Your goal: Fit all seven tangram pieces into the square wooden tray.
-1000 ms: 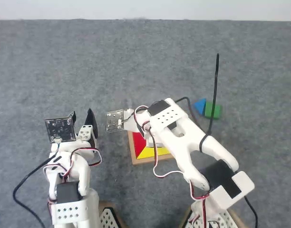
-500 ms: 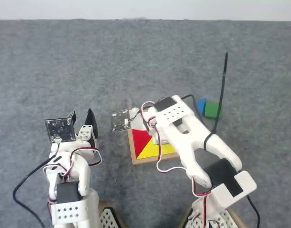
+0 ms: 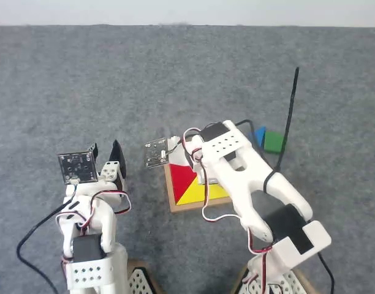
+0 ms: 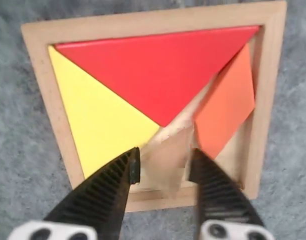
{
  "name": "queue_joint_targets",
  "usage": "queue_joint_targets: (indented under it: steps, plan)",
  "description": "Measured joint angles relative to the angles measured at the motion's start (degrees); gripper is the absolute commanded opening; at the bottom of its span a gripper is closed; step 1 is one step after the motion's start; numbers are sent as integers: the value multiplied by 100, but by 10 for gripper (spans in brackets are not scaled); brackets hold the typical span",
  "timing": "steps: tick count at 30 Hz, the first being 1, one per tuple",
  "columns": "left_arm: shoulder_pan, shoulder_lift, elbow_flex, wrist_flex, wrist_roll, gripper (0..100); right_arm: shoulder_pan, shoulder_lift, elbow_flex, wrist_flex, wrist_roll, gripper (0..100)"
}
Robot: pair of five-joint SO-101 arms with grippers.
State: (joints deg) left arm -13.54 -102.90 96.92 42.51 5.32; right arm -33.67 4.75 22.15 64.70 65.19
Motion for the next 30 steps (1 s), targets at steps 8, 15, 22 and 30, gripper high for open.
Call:
queue_joint_targets:
  steps: [8,15,22,30]
  plan:
    - [97,0,0,0,0,152,-9,-18,-44,105,0,220]
    - [193,0,0,167,0,152,299,-18,-1653,1081,-1108,115]
    - [193,0,0,167,0,152,1002,-1011,-2453,2057,-1925,104]
    - [193,0,0,167,0,152,2066,-1908,-510,1785,-1952,106]
